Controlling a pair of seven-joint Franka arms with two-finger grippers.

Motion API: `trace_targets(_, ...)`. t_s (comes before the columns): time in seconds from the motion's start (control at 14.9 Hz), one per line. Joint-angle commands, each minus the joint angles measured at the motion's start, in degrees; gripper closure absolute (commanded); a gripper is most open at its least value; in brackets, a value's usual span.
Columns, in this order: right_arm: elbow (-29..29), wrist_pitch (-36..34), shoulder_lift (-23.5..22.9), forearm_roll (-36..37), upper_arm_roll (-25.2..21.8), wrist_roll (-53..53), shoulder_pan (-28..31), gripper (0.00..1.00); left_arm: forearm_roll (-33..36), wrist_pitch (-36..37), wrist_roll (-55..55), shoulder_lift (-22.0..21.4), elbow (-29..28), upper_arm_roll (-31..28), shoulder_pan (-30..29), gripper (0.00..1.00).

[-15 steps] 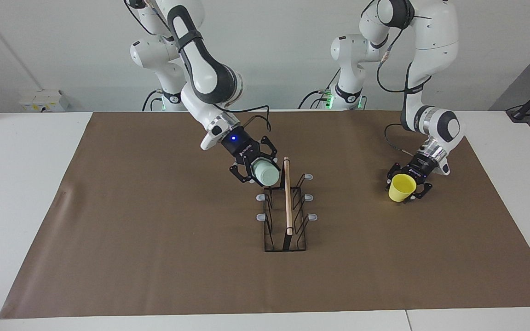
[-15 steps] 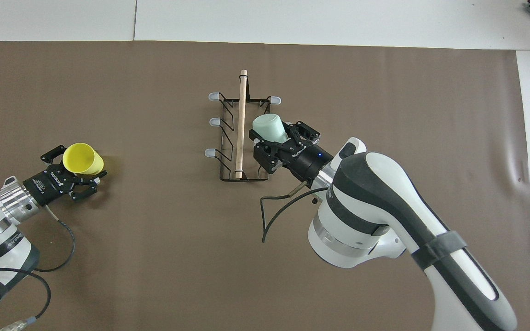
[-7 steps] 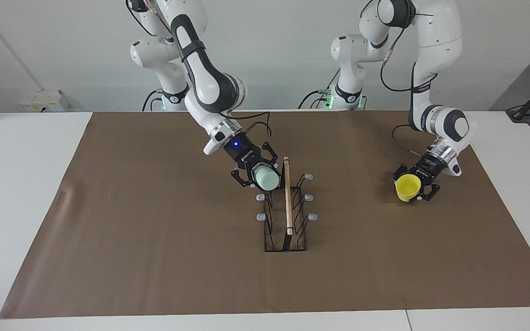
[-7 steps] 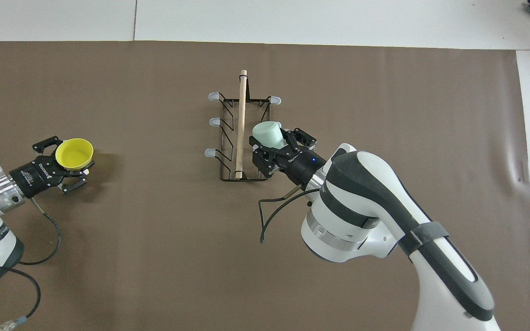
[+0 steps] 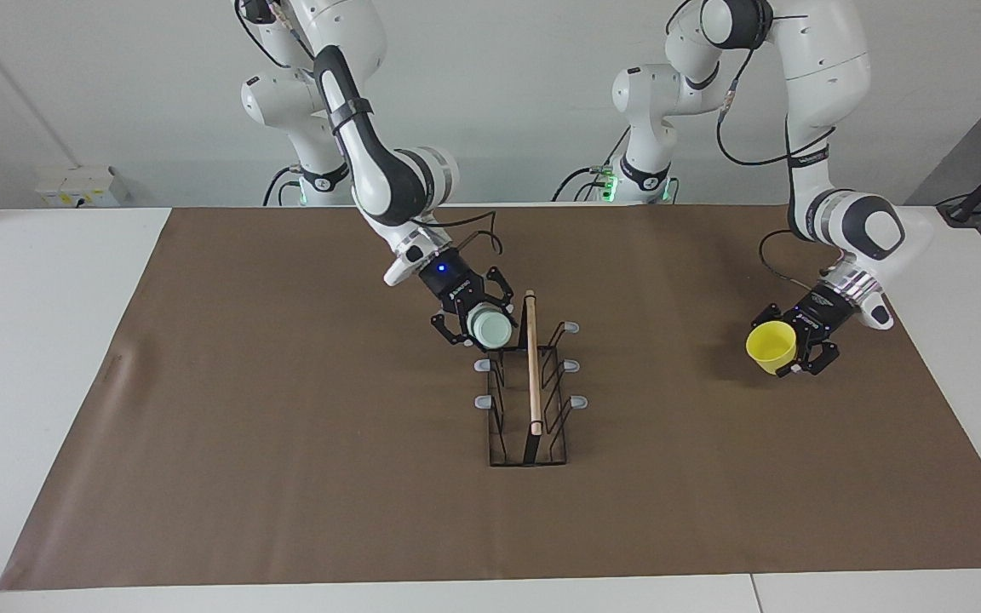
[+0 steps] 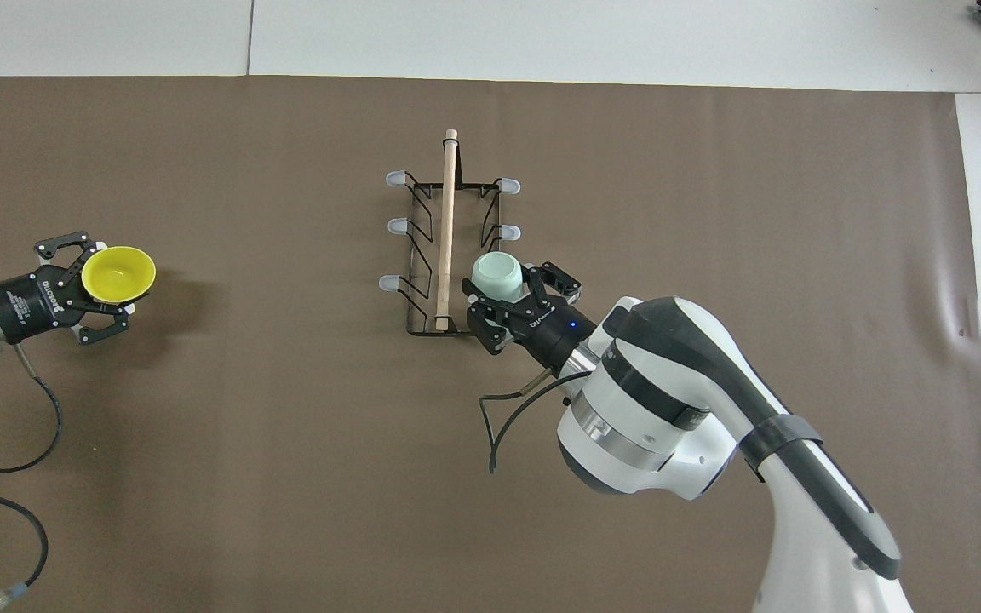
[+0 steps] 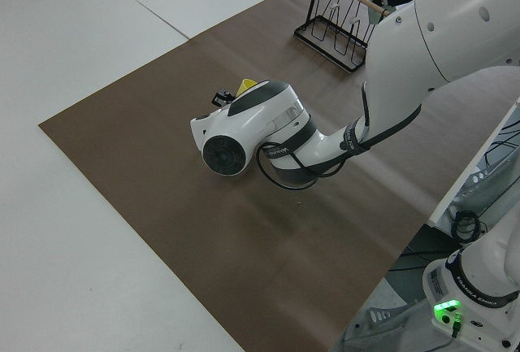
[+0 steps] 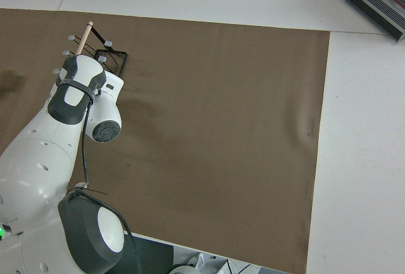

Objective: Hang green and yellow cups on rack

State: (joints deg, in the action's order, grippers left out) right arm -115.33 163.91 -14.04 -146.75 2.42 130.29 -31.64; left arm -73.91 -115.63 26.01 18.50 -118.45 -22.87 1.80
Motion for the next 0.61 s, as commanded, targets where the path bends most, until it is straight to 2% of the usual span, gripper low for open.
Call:
trace_targets(0.0,-4.11,-2.72,2.35,-6.87,-0.05,5.67,0.27,1.0,9.2,-3.45,0.27,-1.27,4.44,0.02,0.57,1.0)
trace_targets(0.2,-5.69,-4.91,2.35,-7.49,-0.14,6.99,0.62,1.0,15.97,-7.4,0.62,-3.99,5.16,0.1,3.54,1.0)
trace_targets(0.4,-5.61,-4.92,2.26,-9.16,-0.05,7.61,0.62,1.0,26.5,-11.54,1.49,-6.72,5.33,0.02,7.33,1.0)
trace_targets(0.47,-5.69,-4.75,2.26,-9.95,-0.05,7.52,0.62,0.88,29.67,-12.16,1.85,-7.33,5.85,0.1,7.43,1.0)
trace_targets(0.54,-5.61,-4.74,2.26,-10.39,-0.05,7.52,0.62,0.52,32.66,-12.78,1.76,-7.6,6.21,0.1,8.21,1.0)
